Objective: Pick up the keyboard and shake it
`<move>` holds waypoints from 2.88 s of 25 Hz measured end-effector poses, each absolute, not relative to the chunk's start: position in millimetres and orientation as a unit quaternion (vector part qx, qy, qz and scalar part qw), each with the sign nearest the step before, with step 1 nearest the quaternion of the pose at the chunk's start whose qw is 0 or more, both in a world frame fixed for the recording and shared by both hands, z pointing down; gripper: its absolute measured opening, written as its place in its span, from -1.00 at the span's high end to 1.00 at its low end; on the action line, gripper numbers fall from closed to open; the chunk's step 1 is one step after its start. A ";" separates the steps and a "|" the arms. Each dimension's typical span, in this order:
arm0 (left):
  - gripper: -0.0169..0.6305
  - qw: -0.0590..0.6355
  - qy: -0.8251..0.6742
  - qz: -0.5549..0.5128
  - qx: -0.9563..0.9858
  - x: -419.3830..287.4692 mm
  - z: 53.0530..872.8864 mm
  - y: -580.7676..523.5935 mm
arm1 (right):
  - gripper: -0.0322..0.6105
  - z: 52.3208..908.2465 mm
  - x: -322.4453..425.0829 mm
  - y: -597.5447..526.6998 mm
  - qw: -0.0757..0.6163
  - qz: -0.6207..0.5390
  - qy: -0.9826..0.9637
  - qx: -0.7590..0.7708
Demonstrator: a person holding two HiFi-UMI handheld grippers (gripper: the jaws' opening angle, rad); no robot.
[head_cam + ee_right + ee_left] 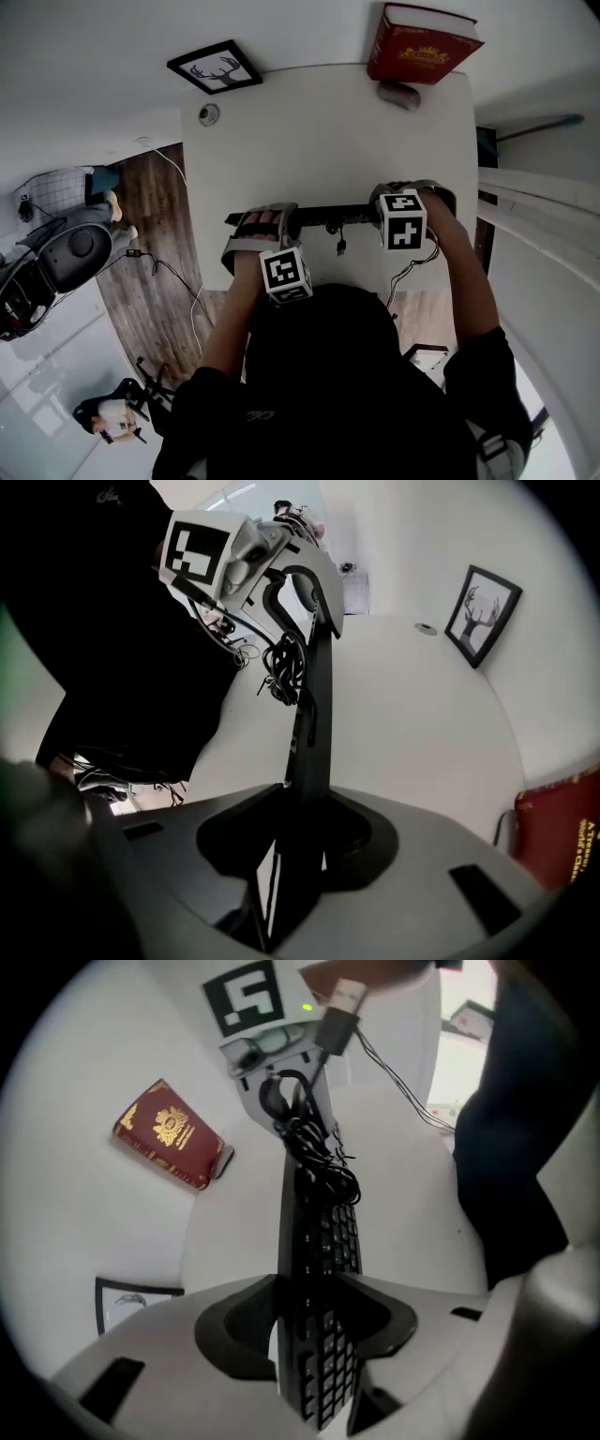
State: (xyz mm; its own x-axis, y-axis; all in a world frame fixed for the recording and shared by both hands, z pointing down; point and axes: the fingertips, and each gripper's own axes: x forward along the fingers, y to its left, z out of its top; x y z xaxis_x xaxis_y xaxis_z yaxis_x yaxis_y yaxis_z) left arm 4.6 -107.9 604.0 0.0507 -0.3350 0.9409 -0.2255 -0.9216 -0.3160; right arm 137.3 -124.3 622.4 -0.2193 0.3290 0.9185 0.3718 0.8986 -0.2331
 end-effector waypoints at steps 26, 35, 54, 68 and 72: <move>0.41 -0.015 0.107 -0.659 -0.744 0.4 617.2 -134.4 | 0.17 614.6 129.8 -157.3 0.571 -0.149 -0.805 -0.059; 0.38 -0.042 0.062 -0.657 -0.750 2.3 630.5 -145.4 | 0.25 641.1 134.8 -164.8 0.603 -0.117 -0.781 -0.111; 0.38 -0.144 0.040 -0.623 -0.768 -1.3 667.9 -163.6 | 0.22 680.7 132.2 -171.6 0.645 -0.097 -0.749 -0.117; 0.94 -0.019 0.336 -0.578 -0.743 11.6 628.5 -125.8 | 0.83 684.3 139.0 -150.5 0.658 -0.331 -0.670 0.092; 0.94 -0.082 0.421 -0.512 -0.744 5.2 621.3 -107.4 | 0.83 686.9 145.1 -158.2 0.674 -0.311 -0.658 0.126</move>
State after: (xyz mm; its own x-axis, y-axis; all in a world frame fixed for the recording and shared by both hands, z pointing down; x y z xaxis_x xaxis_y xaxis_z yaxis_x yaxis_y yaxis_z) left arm 5.2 -107.4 621.3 0.1205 -0.5420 0.8317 -0.7105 -0.6322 -0.3091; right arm 145.1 -158.2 686.9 -0.0592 -0.5854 0.8086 0.2545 0.7744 0.5793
